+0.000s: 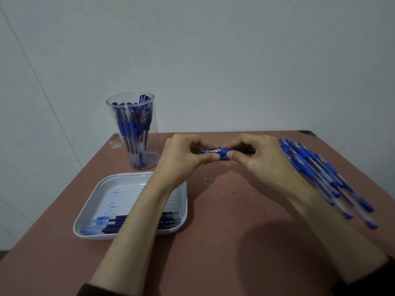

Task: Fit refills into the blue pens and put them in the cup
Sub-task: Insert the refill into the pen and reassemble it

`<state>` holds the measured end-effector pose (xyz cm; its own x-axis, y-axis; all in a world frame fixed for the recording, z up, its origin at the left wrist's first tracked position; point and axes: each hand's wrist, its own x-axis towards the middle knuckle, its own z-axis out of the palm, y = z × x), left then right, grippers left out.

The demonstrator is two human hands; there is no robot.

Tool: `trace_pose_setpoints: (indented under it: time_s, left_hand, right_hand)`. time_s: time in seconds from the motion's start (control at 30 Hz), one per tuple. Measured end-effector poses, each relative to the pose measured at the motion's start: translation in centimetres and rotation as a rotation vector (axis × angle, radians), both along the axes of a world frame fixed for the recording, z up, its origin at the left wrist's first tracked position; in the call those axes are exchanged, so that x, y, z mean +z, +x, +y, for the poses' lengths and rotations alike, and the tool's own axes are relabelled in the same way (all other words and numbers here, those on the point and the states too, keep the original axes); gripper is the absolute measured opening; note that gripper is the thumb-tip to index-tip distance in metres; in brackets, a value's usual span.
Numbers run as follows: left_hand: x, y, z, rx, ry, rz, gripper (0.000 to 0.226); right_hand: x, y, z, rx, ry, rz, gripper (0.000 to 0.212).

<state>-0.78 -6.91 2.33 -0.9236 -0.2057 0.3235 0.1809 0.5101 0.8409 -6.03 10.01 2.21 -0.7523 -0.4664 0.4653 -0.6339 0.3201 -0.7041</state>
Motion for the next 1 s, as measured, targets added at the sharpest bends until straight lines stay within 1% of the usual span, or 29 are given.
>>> trace_pose_setpoints:
  time_s: [0.13,0.27,0.33,0.4,0.47,0.5,0.57,0.63,0.67,0.7,0.73,0.8,0.87,0.93,1.0]
  left_hand:
    - [0.0,0.0,-0.1,-0.016,0.033,-0.007,0.016]
    - [0.3,0.3,-0.4,-0.017,0.041,-0.004,0.015]
    - [0.3,0.3,-0.5,-0.004,0.034,0.012,0.019]
    - [0.4,0.5,-0.2,0.022,0.058,0.042,0.028]
    - [0.7,0.8,0.2,0.074,0.096,0.124,0.036]
    - [0.8,1.1,0.2,0.134,0.079,0.192,0.038]
    - [1.1,2.0,-0.2,0.296,0.014,0.375,0.038]
    - [1.2,2.9,-1.7,0.476,-0.094,0.572,0.044]
    - [1.2,3.3,-2.9,0.564,-0.16,0.632,0.051]
    - [1.1,3.5,-4.2,0.628,-0.207,0.649,0.06]
    - [1.1,3.6,-5.5,0.658,-0.228,0.62,0.07]
    - [0.8,3.5,-7.9,0.648,-0.228,0.492,0.091]
    - [0.3,3.2,-9.3,0.613,-0.178,0.345,0.109]
    - [-0.1,2.8,-9.7,0.569,-0.11,0.254,0.115]
    - [-0.5,2.4,-9.9,0.544,-0.074,0.223,0.112]
  right_hand:
    - [0.2,0.1,-0.2,0.028,-0.012,-0.008,0.029]
    - [0.0,0.3,-0.4,0.05,-0.06,-0.077,0.022]
    - [0.0,0.2,-0.4,0.062,-0.068,-0.102,0.019]
    - [-0.1,0.2,-0.6,0.065,-0.054,-0.101,0.02]
    - [-0.3,0.3,-1.0,0.073,-0.046,-0.093,0.028]
    - [-0.4,0.5,-1.2,0.077,-0.047,-0.08,0.032]
    - [-0.4,0.8,-2.0,0.081,-0.07,-0.058,0.038]
    - [0.6,1.1,-3.0,0.095,-0.133,-0.084,0.041]
    - [1.5,1.3,-3.8,0.113,-0.184,-0.108,0.04]
    - [2.6,1.5,-4.6,0.134,-0.239,-0.128,0.038]
    - [4.0,1.8,-5.7,0.162,-0.294,-0.14,0.035]
    - [7.0,2.3,-8.1,0.237,-0.39,-0.142,0.028]
    - [9.9,2.5,-10.6,0.286,-0.467,-0.114,0.022]
    - [12.2,2.3,-12.8,0.293,-0.545,-0.08,0.021]
    - [13.1,2.0,-14.8,0.276,-0.568,-0.046,0.021]
